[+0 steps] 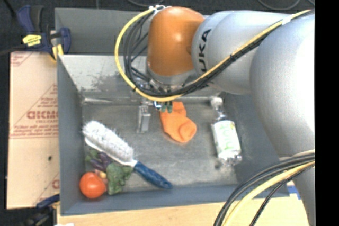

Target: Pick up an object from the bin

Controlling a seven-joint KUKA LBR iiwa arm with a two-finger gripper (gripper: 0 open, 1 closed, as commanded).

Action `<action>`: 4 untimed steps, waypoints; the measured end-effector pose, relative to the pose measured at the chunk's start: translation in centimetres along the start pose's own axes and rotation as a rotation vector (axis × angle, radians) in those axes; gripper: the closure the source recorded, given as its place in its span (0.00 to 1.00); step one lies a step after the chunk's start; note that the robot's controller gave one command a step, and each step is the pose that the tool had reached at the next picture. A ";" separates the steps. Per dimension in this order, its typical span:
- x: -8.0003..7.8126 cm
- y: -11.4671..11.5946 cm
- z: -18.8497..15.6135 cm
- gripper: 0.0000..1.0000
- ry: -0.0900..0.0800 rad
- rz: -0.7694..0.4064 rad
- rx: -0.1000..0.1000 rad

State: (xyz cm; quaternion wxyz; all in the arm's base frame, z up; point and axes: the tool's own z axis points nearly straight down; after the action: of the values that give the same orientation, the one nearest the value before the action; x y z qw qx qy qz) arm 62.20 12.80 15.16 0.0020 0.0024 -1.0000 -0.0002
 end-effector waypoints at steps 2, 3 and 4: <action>2.0 -4.1 -0.5 0.00 -0.005 -0.051 -0.001; 2.5 -7.6 -1.2 0.00 -0.007 -0.021 0.002; 3.8 -8.6 2.3 0.00 -0.016 -0.002 -0.002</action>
Offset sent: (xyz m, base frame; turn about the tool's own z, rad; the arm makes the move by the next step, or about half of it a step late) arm -0.0360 -0.0763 0.0044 -0.0805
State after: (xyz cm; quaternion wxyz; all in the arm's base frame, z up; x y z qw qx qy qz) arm 58.45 4.23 12.84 -0.0060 0.0032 -1.0000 -0.0014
